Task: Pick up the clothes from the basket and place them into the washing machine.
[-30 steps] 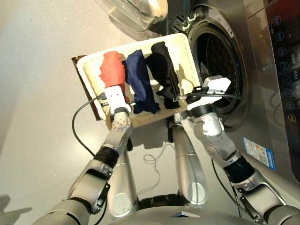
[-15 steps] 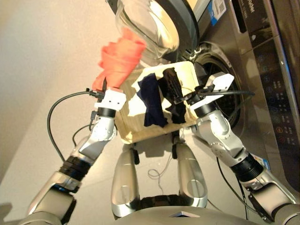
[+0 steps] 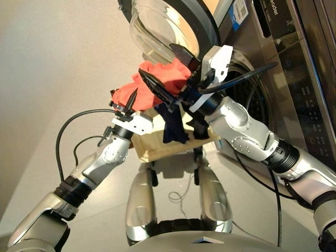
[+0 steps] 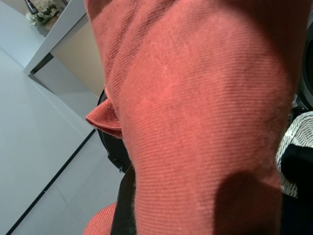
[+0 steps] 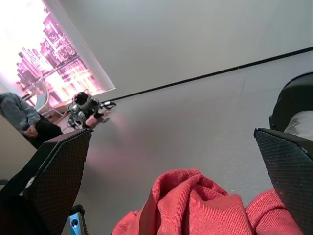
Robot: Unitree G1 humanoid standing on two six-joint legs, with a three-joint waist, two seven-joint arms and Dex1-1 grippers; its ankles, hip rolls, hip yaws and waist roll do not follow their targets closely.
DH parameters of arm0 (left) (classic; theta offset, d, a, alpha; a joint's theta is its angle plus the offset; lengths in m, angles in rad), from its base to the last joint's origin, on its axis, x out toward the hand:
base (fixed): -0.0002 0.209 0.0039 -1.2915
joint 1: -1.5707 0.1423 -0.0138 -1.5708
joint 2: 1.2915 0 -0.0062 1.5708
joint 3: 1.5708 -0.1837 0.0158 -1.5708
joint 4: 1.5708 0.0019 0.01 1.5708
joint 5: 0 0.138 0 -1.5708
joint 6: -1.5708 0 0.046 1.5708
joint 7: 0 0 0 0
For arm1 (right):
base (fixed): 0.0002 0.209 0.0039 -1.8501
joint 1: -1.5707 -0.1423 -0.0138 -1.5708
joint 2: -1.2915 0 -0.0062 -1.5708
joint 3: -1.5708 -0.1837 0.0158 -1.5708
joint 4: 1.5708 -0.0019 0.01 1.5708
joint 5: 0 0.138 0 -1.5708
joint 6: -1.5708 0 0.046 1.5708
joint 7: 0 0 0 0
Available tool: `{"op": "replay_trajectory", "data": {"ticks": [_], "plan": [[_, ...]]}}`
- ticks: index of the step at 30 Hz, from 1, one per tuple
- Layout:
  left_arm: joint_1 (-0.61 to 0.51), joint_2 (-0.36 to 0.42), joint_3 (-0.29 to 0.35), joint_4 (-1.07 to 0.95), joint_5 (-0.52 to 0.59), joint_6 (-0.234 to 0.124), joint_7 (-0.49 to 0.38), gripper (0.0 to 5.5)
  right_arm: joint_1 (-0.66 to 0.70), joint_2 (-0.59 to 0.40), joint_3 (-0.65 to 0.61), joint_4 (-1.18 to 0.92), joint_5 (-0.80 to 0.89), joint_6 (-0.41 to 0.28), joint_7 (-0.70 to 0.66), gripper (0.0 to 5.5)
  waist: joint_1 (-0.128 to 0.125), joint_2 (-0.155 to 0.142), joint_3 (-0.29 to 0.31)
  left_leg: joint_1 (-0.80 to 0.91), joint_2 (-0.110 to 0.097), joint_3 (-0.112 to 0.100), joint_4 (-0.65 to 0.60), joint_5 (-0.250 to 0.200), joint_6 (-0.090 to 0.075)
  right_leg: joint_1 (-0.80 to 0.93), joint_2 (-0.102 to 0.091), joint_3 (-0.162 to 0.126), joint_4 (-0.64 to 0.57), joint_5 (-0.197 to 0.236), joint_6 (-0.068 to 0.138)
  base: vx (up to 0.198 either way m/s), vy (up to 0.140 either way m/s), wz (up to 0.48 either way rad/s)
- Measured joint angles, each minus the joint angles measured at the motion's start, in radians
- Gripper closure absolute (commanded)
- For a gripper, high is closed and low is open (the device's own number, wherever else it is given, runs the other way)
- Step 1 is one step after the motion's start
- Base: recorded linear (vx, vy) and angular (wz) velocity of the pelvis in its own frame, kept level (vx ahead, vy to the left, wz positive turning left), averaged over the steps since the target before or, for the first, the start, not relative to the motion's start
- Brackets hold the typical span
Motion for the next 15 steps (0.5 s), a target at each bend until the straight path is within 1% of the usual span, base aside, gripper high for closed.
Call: {"op": "replay_trajectory", "data": {"ticks": [7,10,12,15], "plan": [[0.0,-0.001,0.005,-0.01,-0.001,0.001,0.002,5.5,0.005,-0.002,-0.001,-0.001,0.013,0.001,0.0,0.0,0.0,0.0,-0.002,-0.007,0.0,-0.008,0.0,0.0,0.0,0.0,0.0,-0.008,-0.003,0.0,0.0,0.0,0.0,0.0],[0.0,-0.002,0.023,-0.076,-0.004,0.002,0.012,5.5,0.064,-0.021,-0.015,-0.019,0.013,0.002,-0.001,0.0,0.002,0.0,-0.002,-0.015,0.0,-0.015,0.002,0.001,0.002,-0.001,-0.001,-0.02,-0.005,0.0,0.0,0.0,0.0,0.0],[-0.002,-0.007,0.031,-0.092,-0.004,0.001,0.023,5.5,0.098,-0.029,-0.019,-0.019,0.013,0.004,-0.001,0.0,0.001,0.0,-0.002,-0.016,-0.001,-0.016,0.002,0.002,0.002,-0.001,-0.002,-0.02,-0.005,0.0,0.0,0.0,0.0,0.0],[-0.004,-0.014,0.038,-0.107,-0.004,0.002,0.037,5.5,0.186,-0.036,-0.072,-0.019,0.014,0.003,-0.004,0.0,0.002,0.001,-0.002,-0.019,-0.001,-0.02,0.004,0.002,0.003,0.0,-0.002,-0.024,-0.005,0.0,0.0,0.0,0.0,0.0]]}}
